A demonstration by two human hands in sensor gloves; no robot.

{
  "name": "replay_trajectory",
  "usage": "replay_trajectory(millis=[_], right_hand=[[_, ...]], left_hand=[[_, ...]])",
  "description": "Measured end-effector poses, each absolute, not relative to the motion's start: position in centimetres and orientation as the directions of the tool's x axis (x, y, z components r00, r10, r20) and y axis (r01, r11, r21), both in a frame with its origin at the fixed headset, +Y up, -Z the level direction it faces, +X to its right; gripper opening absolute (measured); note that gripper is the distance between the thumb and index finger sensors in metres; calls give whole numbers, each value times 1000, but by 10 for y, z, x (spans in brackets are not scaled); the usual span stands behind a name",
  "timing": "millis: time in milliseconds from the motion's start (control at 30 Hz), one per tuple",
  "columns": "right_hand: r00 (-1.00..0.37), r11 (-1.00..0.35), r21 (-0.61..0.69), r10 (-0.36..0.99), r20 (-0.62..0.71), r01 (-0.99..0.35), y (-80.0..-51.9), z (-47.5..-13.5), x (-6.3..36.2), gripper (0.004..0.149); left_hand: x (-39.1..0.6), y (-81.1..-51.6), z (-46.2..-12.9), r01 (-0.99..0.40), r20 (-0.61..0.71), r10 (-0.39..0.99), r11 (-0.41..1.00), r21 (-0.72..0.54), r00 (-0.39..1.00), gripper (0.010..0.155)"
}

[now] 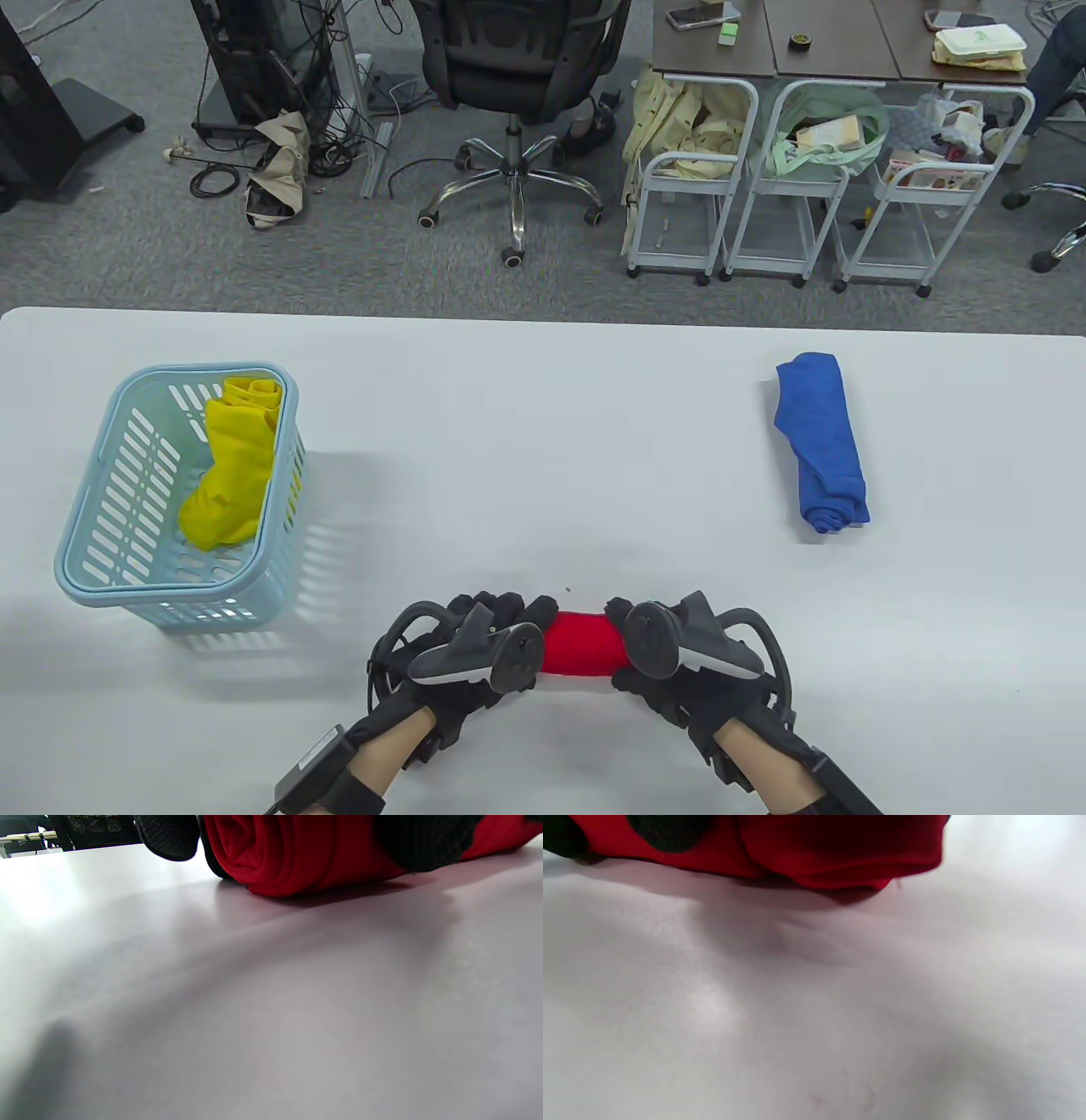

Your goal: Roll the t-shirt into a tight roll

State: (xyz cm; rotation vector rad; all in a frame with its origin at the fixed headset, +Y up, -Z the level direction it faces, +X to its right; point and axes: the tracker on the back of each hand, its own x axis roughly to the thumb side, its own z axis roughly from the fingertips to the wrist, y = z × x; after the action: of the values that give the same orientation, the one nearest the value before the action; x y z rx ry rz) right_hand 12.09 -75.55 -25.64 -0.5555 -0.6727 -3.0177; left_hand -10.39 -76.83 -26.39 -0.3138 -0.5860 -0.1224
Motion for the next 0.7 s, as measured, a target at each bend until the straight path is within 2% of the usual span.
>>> replay_trajectory(millis=[100,200,267,333,433,500,633,700], right_hand=[[-943,-909,412,81,322,63,-755,-260,126,77],[-964,-914,402,61,260,50,-754,-267,142,77],[-986,-922,385,28,162,37,-753,-274,161,77],[-1000,-934,357,-14,-22,5,-753,-283,190,78],[-972,-946,318,-19,-234,-58,-754,-292,226,82],[-952,-947,307,-9,-306,-90,-754,-294,241,84],[-941,-929,325,62,-333,-177,-747,-293,257,93],[-945,-908,360,99,-310,-213,-725,-281,266,92]], left_hand=[[-109,-767,-267,168,546,4,950,-264,838,81],[-117,-764,-272,176,507,-28,953,-246,861,79],[-128,-761,-275,188,463,-66,957,-222,884,78],[-145,-756,-278,175,409,-76,962,-209,909,77],[-161,-749,-282,89,348,-7,971,-222,938,76],[-166,-744,-283,67,328,6,976,-208,945,75],[-167,-741,-283,74,327,-8,979,-188,945,75],[-170,-742,-282,61,321,7,977,-202,947,76]])
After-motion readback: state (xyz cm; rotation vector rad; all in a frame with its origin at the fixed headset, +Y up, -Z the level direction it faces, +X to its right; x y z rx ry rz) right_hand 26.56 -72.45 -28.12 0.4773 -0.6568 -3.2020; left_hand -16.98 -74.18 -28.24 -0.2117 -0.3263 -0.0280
